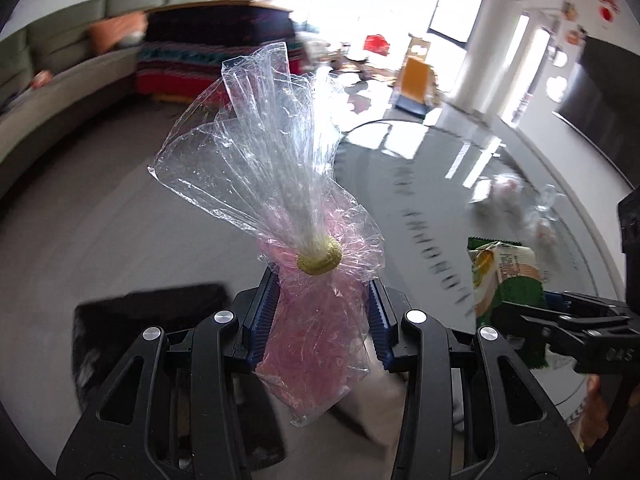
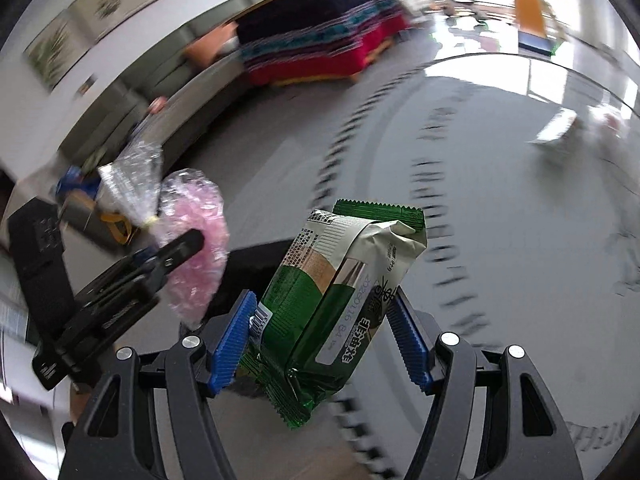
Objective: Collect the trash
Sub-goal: 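Carry both bags over the black bin and open both tools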
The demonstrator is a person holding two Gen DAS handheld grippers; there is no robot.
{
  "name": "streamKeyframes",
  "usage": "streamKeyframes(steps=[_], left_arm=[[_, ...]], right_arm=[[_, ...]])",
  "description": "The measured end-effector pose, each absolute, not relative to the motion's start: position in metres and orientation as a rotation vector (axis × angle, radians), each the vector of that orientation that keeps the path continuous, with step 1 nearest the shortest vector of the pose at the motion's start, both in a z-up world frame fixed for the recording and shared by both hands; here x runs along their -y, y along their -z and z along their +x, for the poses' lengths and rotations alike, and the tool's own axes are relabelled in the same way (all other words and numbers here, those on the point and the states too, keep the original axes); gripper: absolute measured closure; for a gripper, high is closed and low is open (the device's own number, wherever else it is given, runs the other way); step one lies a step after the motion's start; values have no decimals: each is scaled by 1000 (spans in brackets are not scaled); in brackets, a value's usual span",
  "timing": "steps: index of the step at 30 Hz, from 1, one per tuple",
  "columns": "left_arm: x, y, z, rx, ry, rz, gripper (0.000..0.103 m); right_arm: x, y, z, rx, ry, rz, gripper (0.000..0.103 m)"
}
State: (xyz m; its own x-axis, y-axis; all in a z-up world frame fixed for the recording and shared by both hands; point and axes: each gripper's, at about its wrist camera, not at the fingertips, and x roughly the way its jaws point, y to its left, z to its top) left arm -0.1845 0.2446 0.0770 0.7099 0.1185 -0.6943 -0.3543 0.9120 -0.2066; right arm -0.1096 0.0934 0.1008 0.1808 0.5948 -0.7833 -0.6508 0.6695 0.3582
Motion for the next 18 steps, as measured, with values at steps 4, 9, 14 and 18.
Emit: streamKeyframes(steps=[4,9,14,18], left_arm=[[-275,-58,-217,-758,-363,-411,62],[-306,-36,-252,-780,-465,-488,62],[-326,-18,-282,-796,-537,-529,62],[-338,-9,-301,-812,-592,-574,50]], right_arm=[[-137,-93,-138,-1096,-983,-131,35],[-171,-79,-164,-1126,-1057,-194,35],[-206,-64,-182,-1145,-1136,-283,35],[-241,-52,-201,-1160,-1210,-375,32]])
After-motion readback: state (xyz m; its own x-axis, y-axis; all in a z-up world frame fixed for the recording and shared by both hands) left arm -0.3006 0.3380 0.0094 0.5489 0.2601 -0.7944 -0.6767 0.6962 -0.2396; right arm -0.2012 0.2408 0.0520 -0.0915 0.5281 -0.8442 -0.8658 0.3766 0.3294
